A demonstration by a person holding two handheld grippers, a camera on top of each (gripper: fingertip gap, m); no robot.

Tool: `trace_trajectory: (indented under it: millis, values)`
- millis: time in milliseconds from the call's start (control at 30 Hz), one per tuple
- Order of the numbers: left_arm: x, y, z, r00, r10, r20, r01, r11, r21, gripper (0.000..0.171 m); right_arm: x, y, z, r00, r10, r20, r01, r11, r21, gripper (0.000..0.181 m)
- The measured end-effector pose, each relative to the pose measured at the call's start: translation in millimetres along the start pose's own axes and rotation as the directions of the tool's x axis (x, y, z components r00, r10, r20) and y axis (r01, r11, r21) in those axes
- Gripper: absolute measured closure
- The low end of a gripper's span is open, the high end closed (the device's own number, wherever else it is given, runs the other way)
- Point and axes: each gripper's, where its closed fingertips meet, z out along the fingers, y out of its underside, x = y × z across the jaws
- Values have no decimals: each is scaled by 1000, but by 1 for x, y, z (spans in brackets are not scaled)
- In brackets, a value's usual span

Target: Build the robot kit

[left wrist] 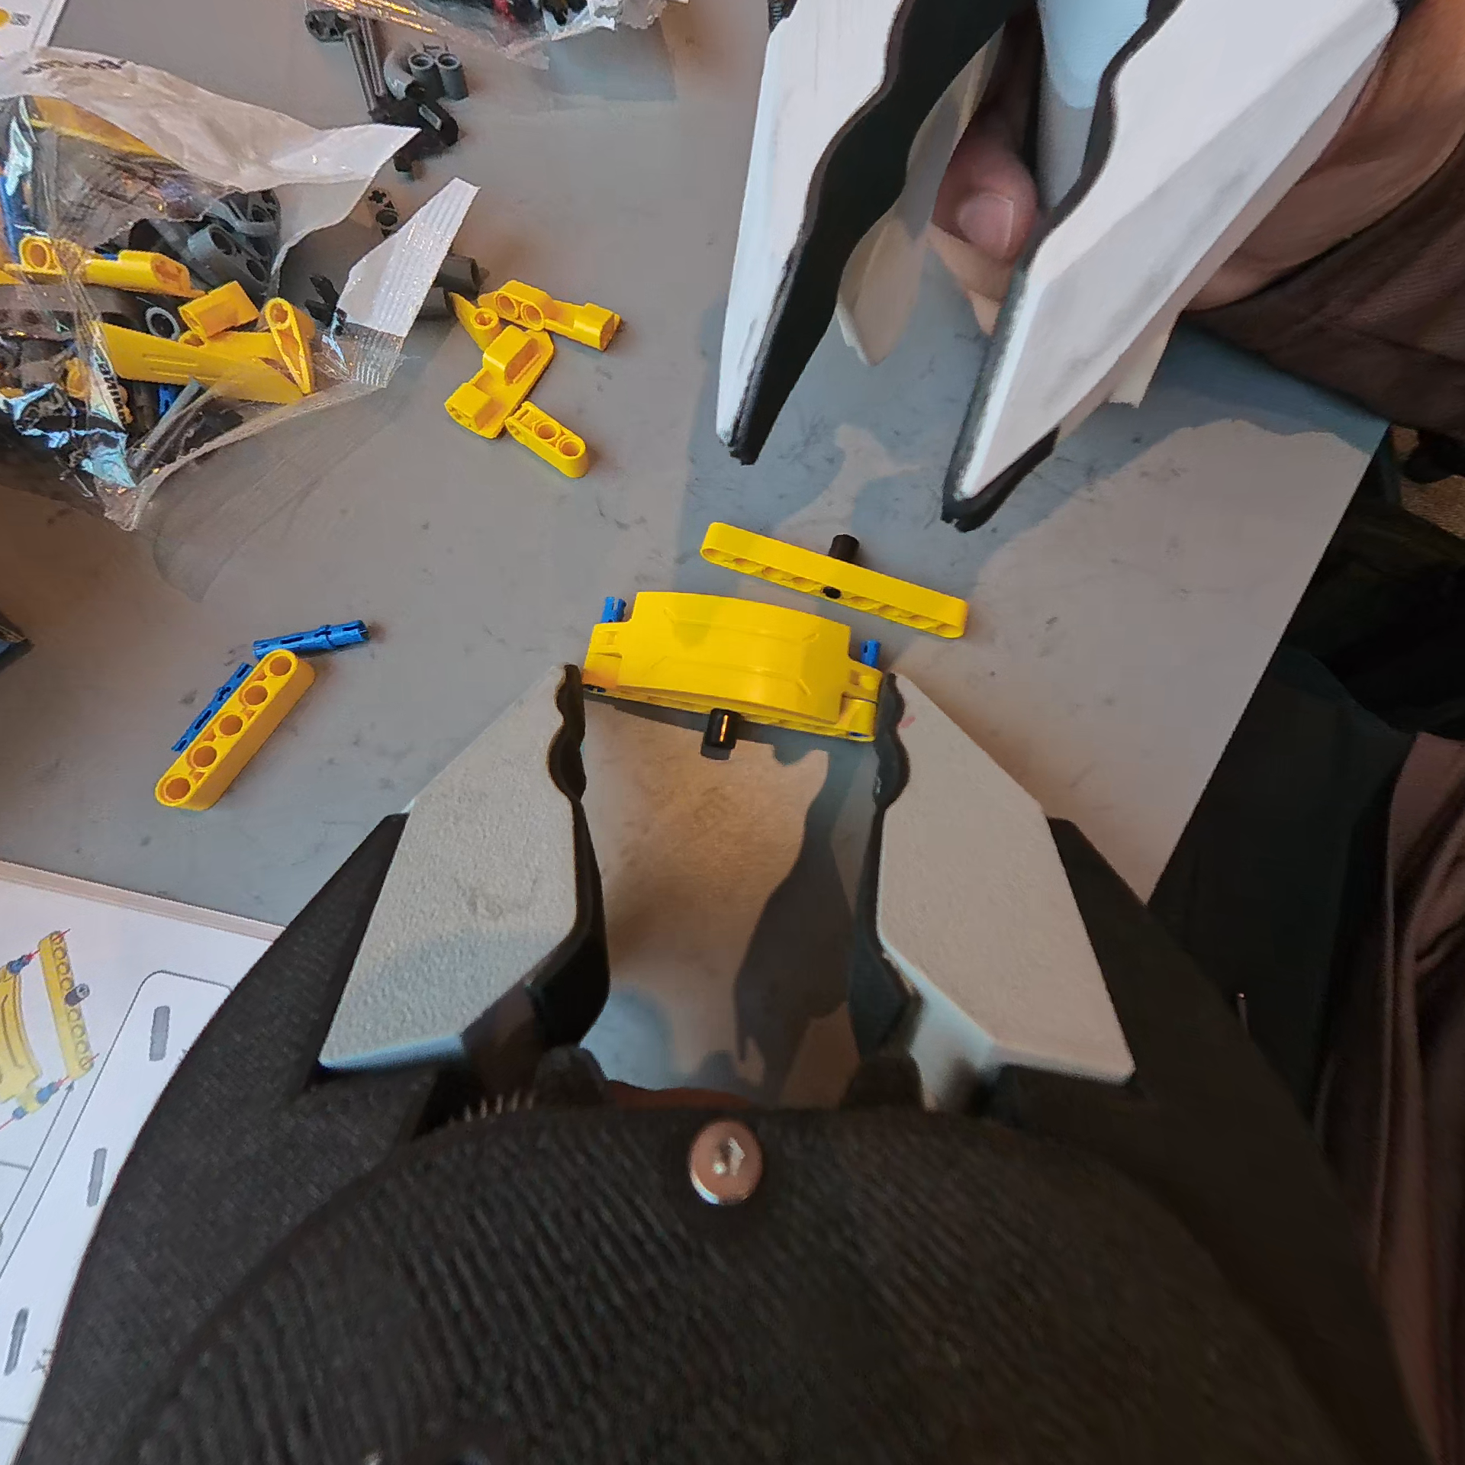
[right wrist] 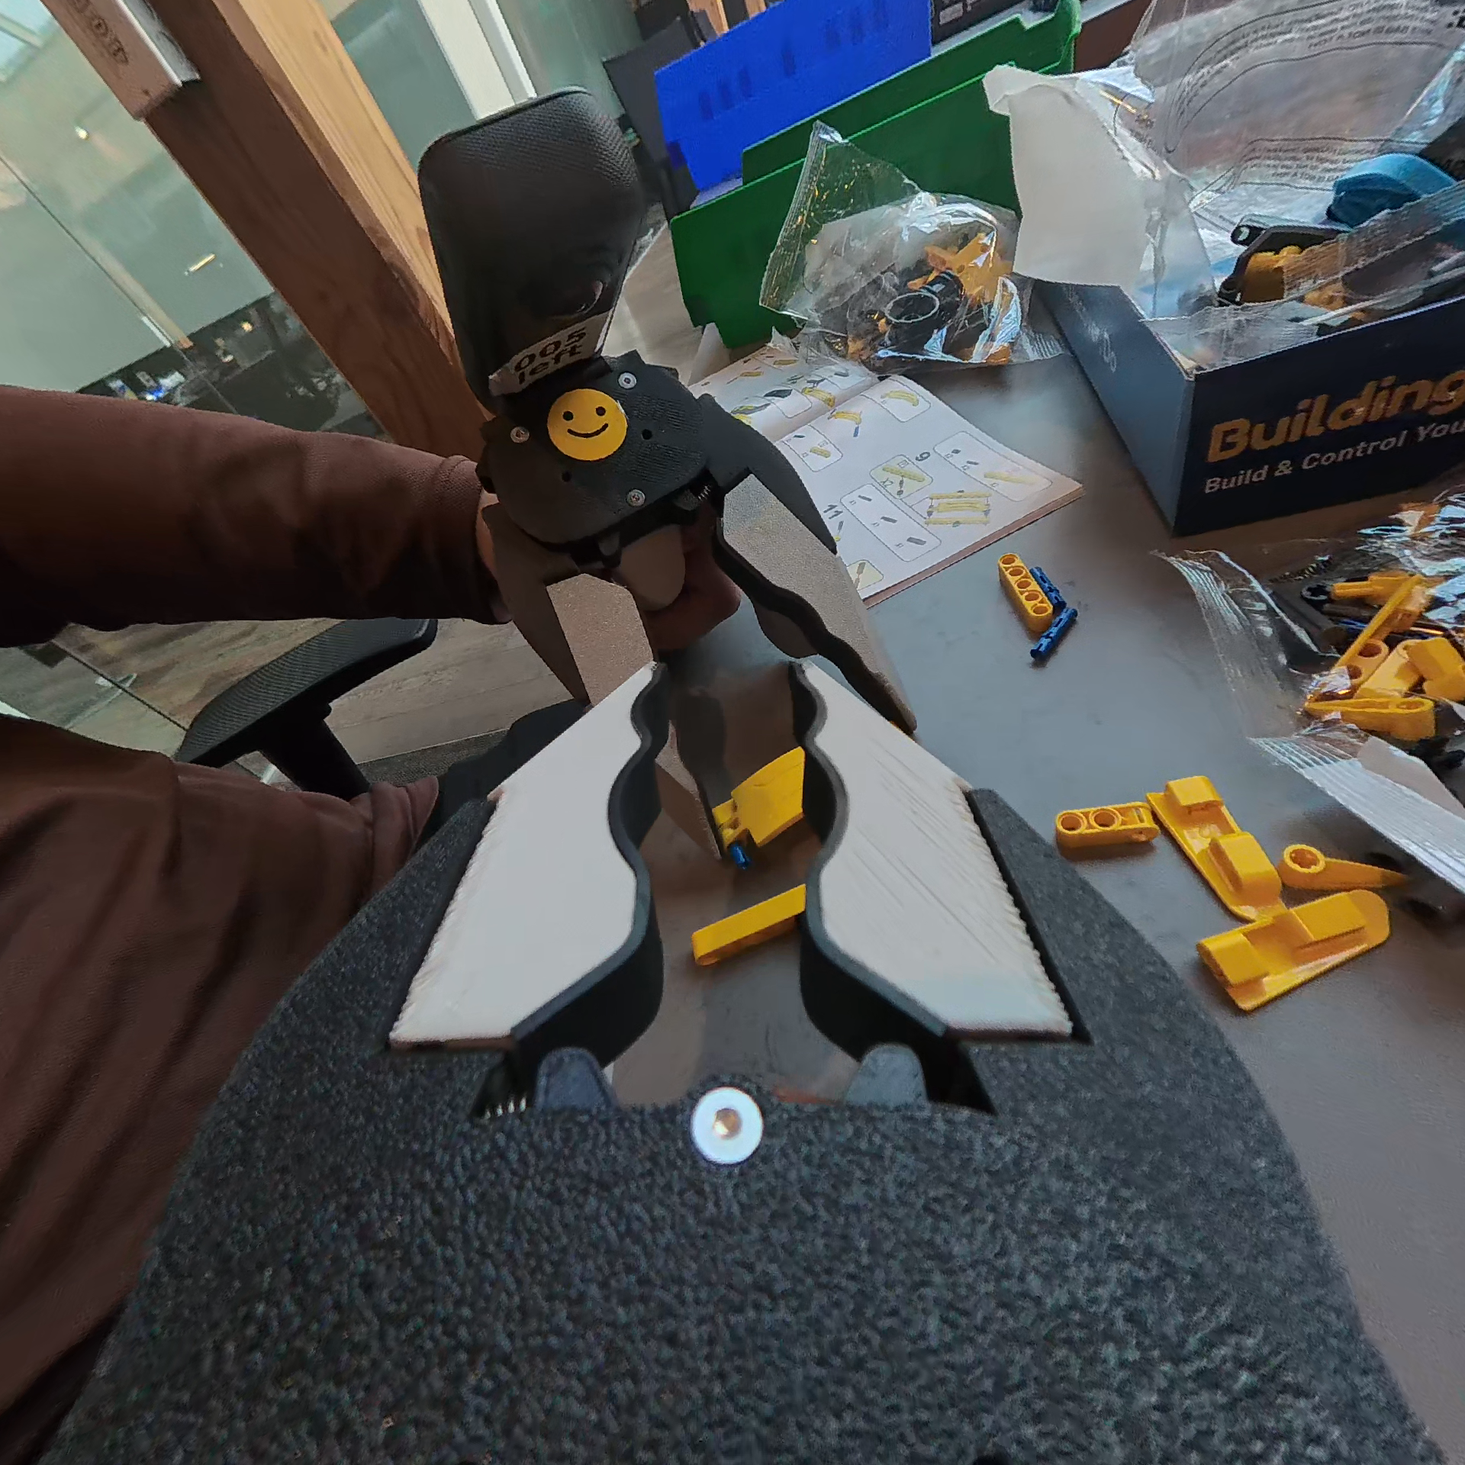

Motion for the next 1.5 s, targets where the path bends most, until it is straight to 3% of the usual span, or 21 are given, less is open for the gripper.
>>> trace_trajectory:
  millis: [500, 833, 1000, 1333, 1500]
  values:
    - [1, 0, 1, 1000, -1, 14, 1, 1000, -2, 100, -2, 2, 2, 1000, 8, 6, -8, 1000, -10, 150]
    - [3, 0, 0, 1000, -4, 14, 4, 1000, -1, 100, -11, 13, 12, 1000, -22, 17, 24, 996, -85, 155]
    - [17, 8, -9, 998, 5, -62, -5, 1000, 4, 100, -21, 15, 10, 999, -28, 36, 31, 996, -80, 146]
    - [17, 17, -14, 998, 64, -16, -65, 998, -14, 100, -7, 66, -8, 988, -142, -60, 109, 921, -374, 129]
    - [17, 18, -13, 996, 92, 8, -92, 995, -24, 100, 9, 67, -10, 957, -246, -153, 163, 895, -415, 119]
